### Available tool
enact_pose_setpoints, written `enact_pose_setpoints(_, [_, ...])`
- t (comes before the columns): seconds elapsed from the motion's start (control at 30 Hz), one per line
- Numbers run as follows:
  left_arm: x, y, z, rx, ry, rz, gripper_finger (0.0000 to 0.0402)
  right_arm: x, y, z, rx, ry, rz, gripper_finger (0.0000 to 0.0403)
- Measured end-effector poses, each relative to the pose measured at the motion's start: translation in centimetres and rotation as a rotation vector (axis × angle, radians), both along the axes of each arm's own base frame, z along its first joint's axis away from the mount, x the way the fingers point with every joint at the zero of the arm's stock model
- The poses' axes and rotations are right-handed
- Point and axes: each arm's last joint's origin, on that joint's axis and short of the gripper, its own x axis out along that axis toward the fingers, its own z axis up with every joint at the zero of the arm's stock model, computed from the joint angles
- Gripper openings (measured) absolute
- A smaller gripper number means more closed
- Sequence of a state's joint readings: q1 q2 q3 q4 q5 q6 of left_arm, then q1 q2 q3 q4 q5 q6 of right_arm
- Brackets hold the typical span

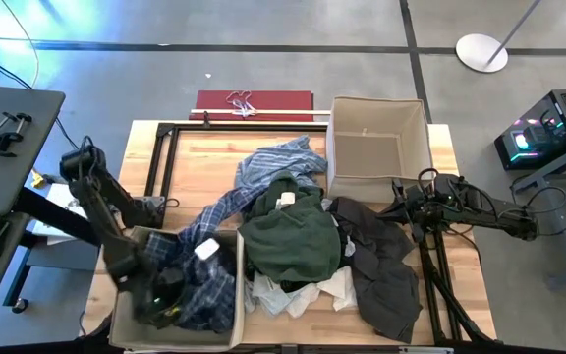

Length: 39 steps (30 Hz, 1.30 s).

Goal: Sort clothes
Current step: Put the blue checkered shirt into the bottom laundry organizer

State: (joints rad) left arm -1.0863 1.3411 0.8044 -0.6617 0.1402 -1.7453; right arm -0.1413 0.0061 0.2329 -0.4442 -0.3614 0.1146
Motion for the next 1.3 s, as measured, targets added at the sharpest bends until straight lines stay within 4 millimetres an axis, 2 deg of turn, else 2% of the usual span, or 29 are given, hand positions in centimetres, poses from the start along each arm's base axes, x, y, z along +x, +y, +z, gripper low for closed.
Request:
enact_pose_setpoints(0.17, [1.5, 2.0, -1.0, -0.068, 0.161, -0.093, 0.0, 0.0, 0.0, 0.0, 0.0, 0.0, 0.001, 0.0])
enact_pose_setpoints(0.27, [2.7, 2.7, -0.3, -0.13, 0.205, -0.137, 0.0002, 0.0, 0.0, 0.0, 0.0, 0.0, 0.001, 0.0])
enact_pose_setpoints(0.37, [3.7, 3.3, 1.3, -0.182, 0.2, -0.181, 0.0013, 0.0, 0.0, 0.0, 0.0, 0.0, 0.0, 0.0])
enact_pose_setpoints(0.53, [4.7, 4.5, 6.6, -0.282, 0.103, -0.149, 0.0053, 0.0, 0.0, 0.0, 0.0, 0.001, 0.0, 0.0])
enact_pose_setpoints(0.7, [3.7, 6.2, 13.2, -0.339, -0.067, -0.045, 0.0081, 0.0, 0.0, 0.0, 0.0, 0.001, 0.0, 0.0])
enact_pose_setpoints(0.77, [2.9, 7.2, 15.1, -0.282, -0.149, -0.005, 0.0082, 0.0, 0.0, 0.0, 0.0, 0.001, 0.0, 0.0])
enact_pose_setpoints(0.83, [2.1, 8.3, 16.1, -0.158, -0.233, 0.023, 0.0078, 0.0, 0.0, 0.0, 0.0, 0.001, 0.001, 0.0])
enact_pose_setpoints(0.97, [0.9, 11.3, 16.2, 0.246, -0.409, 0.16, 0.0069, 0.0, 0.0, 0.0, 0.0, 0.001, 0.0, 0.0])
enact_pose_setpoints(1.07, [0.2, 13.3, 16.0, 0.444, -0.403, 0.28, 0.0069, 0.0, 0.0, 0.0, 0.0, 0.001, 0.0, 0.0])
enact_pose_setpoints(1.17, [-0.1, 14.3, 16.0, 0.456, -0.415, 0.304, 0.0084, 0.0, 0.0, 0.0, 0.0, 0.001, 0.0, 0.0])
enact_pose_setpoints(1.3, [0.0, 14.9, 15.4, 0.381, -0.501, 0.348, 0.013, 0.0, 0.0, 0.0, 0.0, 0.001, 0.0, 0.0])
